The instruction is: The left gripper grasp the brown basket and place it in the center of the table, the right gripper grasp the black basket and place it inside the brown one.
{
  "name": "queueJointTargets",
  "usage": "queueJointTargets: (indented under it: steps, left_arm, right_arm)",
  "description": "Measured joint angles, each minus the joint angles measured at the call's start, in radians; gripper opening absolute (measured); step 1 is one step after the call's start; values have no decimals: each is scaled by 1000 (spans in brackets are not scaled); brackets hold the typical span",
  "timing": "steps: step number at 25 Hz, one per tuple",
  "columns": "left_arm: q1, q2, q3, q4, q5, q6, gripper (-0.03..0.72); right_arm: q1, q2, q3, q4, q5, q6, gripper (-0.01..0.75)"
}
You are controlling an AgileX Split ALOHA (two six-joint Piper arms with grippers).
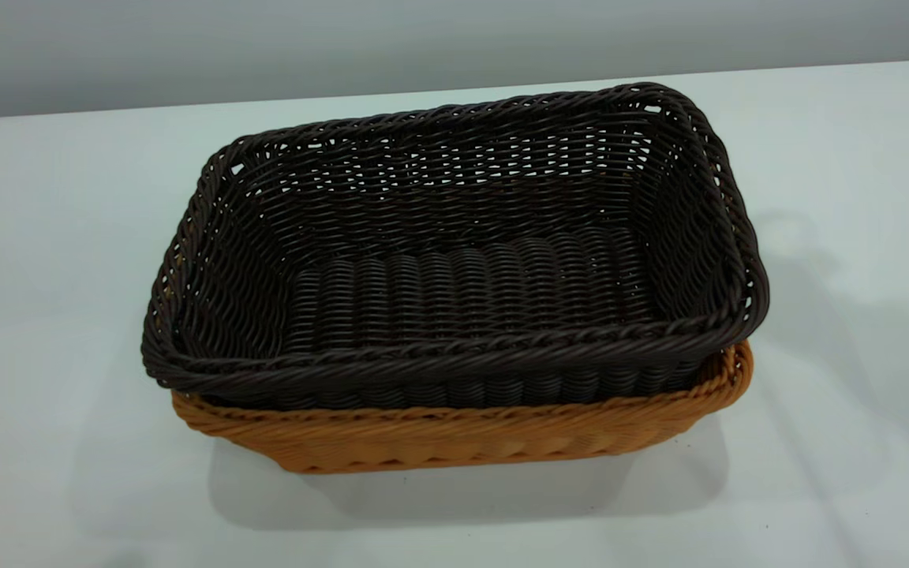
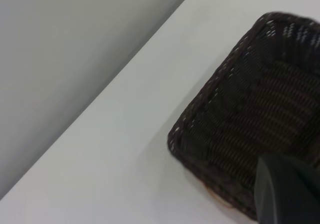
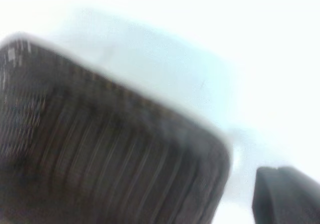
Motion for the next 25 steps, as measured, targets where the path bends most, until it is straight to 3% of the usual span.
queueJointTargets:
  steps: [6, 14, 25]
  left_arm:
    - [0, -88, 83, 34, 36, -109, -1]
    - [0, -206, 192, 23, 91, -173, -1]
    - [0, -392, 363, -46, 122, -241, -1]
  right_arm:
    - [94, -201, 106, -142, -160, 57, 0]
    - [242, -479, 322, -267, -210, 85, 0]
    - [244, -899, 774, -261, -130, 80, 0]
